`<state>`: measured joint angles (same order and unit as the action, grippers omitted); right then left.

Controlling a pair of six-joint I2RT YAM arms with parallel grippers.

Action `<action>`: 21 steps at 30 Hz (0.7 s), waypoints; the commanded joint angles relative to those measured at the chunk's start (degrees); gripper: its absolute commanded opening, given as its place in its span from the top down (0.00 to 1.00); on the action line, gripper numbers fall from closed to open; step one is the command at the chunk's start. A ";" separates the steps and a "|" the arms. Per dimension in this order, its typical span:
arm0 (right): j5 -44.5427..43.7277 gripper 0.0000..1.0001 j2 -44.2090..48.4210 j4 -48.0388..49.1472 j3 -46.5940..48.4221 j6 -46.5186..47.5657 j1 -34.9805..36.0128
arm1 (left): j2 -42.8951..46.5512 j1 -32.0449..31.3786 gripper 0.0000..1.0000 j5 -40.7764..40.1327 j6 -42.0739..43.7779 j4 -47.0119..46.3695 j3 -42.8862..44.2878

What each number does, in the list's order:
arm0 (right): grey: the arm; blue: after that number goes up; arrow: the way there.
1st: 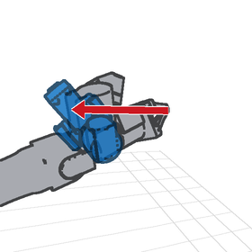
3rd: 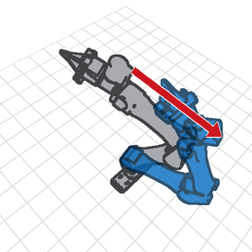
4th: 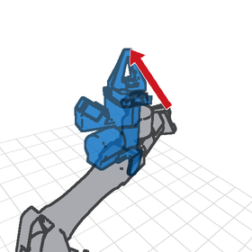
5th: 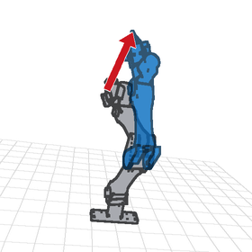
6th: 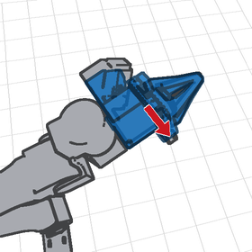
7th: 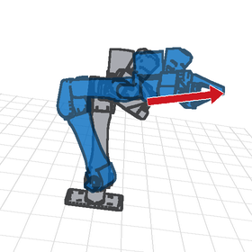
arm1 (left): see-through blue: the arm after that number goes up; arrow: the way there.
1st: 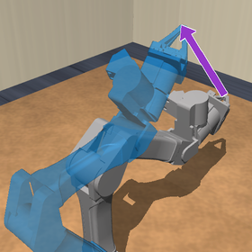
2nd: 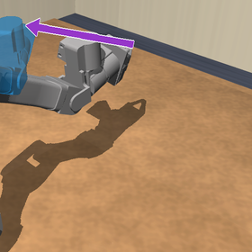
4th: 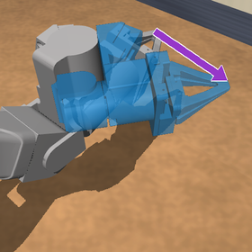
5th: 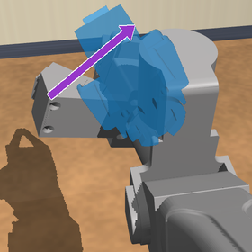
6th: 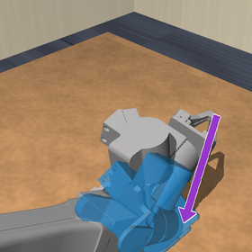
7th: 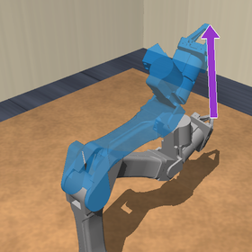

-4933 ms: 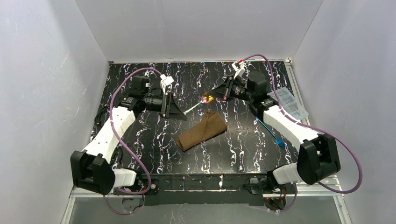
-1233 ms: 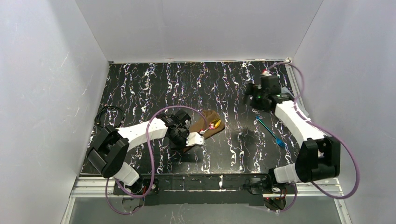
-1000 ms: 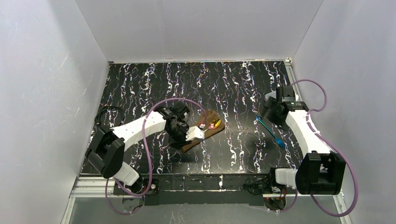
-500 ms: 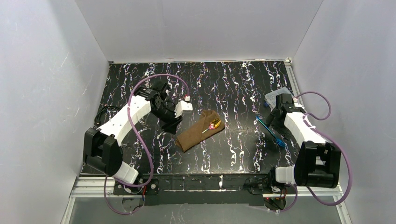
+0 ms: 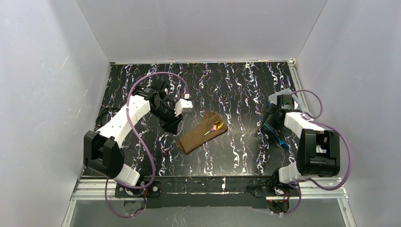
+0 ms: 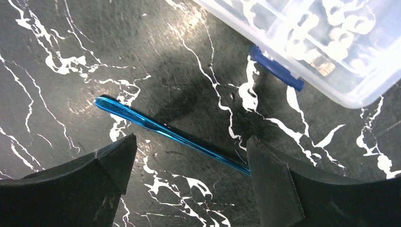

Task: Fold the napkin into a case and place the utensils inside
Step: Pick up the top corner of the smaller rectangle folded napkin from the corner of the board.

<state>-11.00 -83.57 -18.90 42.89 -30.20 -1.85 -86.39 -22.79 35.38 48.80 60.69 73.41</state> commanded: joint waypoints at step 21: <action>0.69 0.07 -0.01 -10.78 4.44 5.37 4.31 | 4.02 1.69 0.73 2.12 -0.80 3.74 2.69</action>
<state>-6.02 -82.30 -19.57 42.81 -30.28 3.18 -84.66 -21.45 35.44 48.34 62.33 74.85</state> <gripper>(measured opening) 0.933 0.270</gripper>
